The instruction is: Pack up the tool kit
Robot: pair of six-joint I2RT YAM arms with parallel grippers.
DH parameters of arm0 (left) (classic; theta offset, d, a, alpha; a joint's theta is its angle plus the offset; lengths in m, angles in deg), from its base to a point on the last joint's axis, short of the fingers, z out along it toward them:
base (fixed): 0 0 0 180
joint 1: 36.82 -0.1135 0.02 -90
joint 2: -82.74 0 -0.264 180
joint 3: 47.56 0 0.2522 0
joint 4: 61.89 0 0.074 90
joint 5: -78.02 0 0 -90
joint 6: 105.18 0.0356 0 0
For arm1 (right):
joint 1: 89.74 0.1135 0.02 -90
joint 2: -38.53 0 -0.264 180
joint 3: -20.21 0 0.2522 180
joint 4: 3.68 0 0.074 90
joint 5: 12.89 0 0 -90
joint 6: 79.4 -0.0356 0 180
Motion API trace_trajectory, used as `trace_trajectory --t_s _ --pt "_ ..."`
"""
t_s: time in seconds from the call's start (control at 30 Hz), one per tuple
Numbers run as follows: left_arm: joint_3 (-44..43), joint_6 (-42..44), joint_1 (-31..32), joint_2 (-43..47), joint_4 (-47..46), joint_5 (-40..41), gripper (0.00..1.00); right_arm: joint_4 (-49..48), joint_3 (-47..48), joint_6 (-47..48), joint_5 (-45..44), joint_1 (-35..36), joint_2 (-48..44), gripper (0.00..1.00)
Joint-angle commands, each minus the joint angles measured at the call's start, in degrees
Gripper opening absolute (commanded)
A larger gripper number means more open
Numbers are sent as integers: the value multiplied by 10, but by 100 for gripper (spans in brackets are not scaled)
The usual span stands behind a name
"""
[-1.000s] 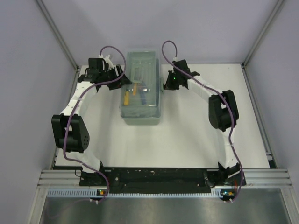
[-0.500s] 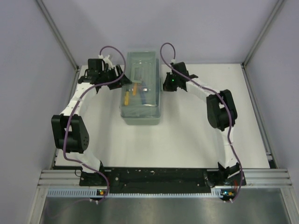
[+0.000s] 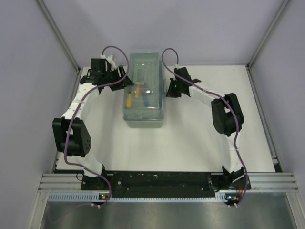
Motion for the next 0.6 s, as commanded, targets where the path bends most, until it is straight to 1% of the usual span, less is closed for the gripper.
trace_trajectory --t_s 0.0,0.1,0.2,0.33,0.4,0.5,0.57 --pt "-26 22 20 -2 113 40 63 42 -39 16 -94 -14 -104 0" --pt "-61 16 9 17 116 62 68 63 -73 18 -131 -43 -152 0" --pt "-89 15 0 48 129 76 75 75 -113 29 -158 -66 -213 1" --pt "-78 25 -4 117 145 100 87 103 -171 47 -180 -79 -303 6" --pt "-57 34 -5 162 157 118 98 123 -204 49 -188 -82 -369 8" --pt "-11 38 -4 250 168 165 98 159 -239 53 -202 -88 -451 14" --pt "31 36 -5 306 166 199 98 188 -254 50 -209 -90 -511 20"
